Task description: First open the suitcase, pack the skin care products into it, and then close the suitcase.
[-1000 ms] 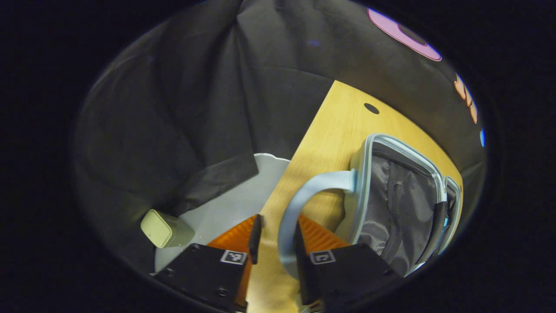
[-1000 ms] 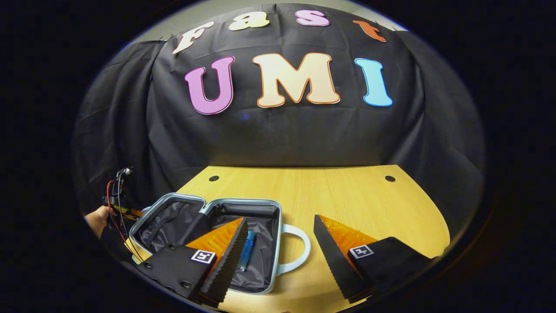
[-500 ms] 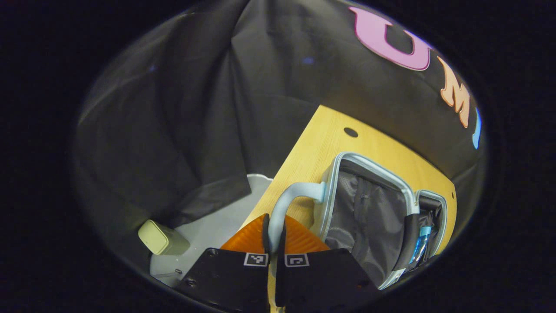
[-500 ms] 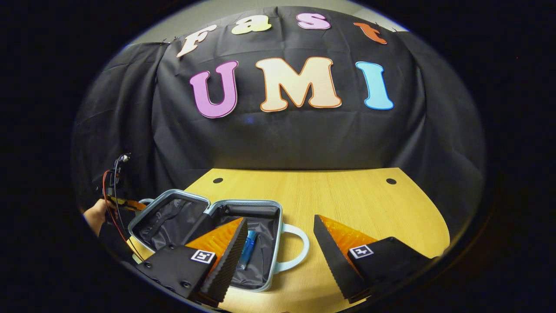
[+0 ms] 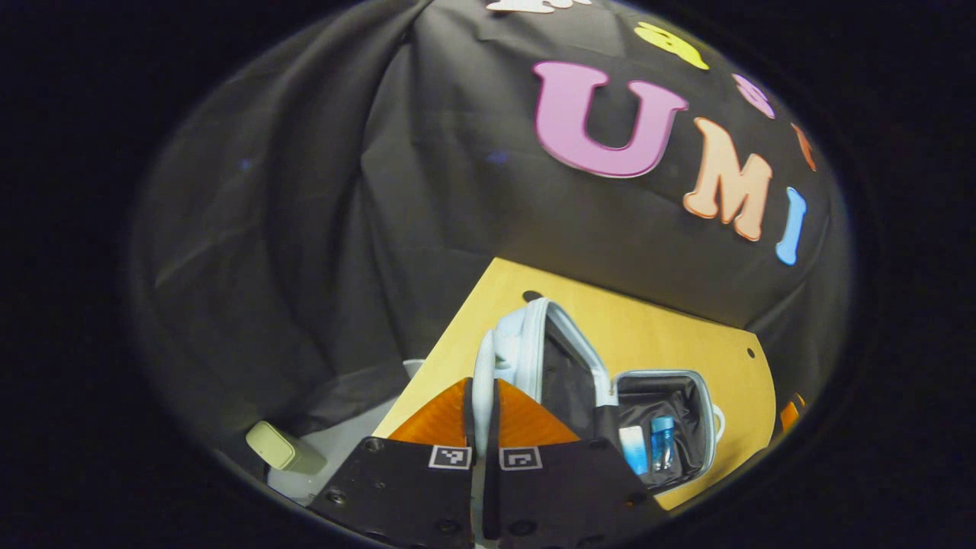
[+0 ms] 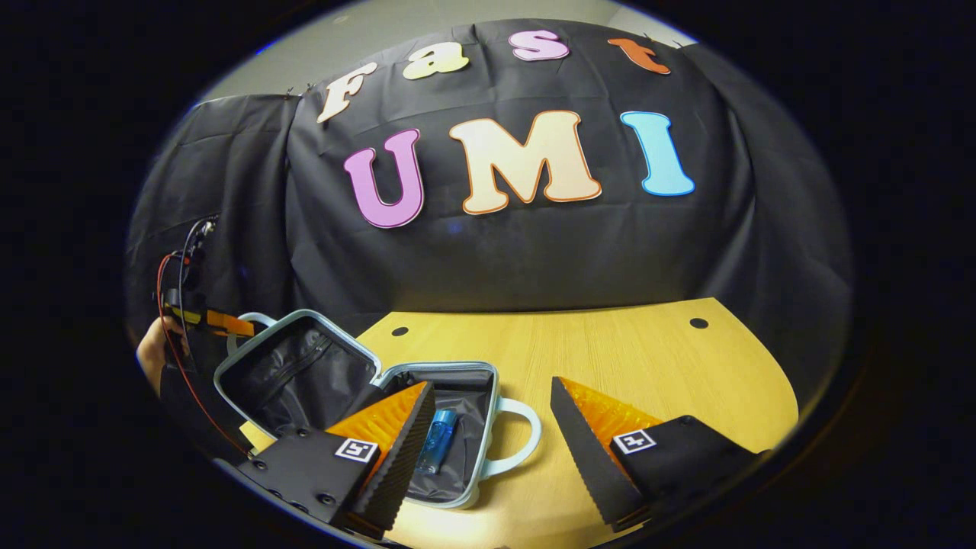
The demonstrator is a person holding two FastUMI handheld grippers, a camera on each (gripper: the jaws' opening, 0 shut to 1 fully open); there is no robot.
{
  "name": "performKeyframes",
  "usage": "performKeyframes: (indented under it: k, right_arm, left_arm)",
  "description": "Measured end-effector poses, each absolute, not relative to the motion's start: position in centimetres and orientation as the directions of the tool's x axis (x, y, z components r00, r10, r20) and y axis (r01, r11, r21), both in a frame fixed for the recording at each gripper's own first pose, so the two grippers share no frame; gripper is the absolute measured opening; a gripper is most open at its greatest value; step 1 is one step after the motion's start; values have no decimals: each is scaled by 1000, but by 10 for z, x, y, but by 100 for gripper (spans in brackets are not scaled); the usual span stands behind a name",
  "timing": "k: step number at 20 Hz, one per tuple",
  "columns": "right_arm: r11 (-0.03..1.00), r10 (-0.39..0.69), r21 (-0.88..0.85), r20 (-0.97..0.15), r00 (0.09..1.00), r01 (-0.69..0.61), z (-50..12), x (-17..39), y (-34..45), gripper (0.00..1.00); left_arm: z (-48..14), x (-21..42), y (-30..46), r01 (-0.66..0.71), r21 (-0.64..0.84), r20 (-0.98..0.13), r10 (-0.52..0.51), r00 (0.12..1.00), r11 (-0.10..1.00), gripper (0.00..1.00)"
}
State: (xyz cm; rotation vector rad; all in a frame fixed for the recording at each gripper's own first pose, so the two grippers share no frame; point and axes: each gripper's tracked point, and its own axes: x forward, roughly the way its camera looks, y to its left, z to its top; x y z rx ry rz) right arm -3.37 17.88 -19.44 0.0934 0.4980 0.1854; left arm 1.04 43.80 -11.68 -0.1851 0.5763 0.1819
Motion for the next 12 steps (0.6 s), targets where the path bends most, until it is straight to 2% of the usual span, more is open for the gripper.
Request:
performKeyframes:
  k: [5, 12]
  right_arm:
    - [978, 198, 152, -439, 876, -144, -182, -37, 147, 96]
    - [977, 185, 176, -433, 882, -118, -178, -47, 108, 96]
  left_arm:
    - [-78, 12, 382, -147, -88, -516, 81, 853, 985, 0]
    - [-49, 24, 273, 40, -84, -478, -76, 875, 996, 0]
